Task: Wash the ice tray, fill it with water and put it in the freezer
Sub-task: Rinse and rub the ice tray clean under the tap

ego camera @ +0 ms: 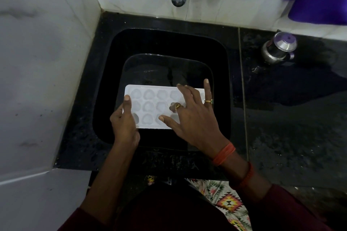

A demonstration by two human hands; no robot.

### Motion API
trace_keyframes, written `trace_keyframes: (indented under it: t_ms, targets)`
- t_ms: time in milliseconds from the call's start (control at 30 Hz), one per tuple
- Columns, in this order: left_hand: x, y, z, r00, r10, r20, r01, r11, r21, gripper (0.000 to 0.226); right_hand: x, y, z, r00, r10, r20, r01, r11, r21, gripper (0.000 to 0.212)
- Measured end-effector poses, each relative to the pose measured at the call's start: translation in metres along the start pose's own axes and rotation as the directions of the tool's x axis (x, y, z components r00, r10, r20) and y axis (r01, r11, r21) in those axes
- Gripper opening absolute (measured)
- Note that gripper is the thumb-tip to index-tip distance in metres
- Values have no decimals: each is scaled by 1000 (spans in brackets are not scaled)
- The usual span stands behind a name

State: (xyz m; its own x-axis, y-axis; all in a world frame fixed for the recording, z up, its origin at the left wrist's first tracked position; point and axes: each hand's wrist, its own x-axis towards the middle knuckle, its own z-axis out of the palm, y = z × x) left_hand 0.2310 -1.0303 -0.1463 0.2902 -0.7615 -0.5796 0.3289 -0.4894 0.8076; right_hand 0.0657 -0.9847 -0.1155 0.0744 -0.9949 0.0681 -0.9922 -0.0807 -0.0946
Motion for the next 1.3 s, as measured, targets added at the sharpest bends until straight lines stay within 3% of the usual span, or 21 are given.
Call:
trace_keyframes:
  t_ms: [1000, 1300]
  targets:
    - [1, -2, -4, 1000, -17, -20, 17, 1000, -9, 27, -4, 1, 3, 998, -28, 53, 30, 999, -32, 66]
    - [2, -2, -4, 1000, -10, -27, 10, 1000, 0, 28, -2, 6, 0, 999, -32, -28, 32, 999, -25, 53]
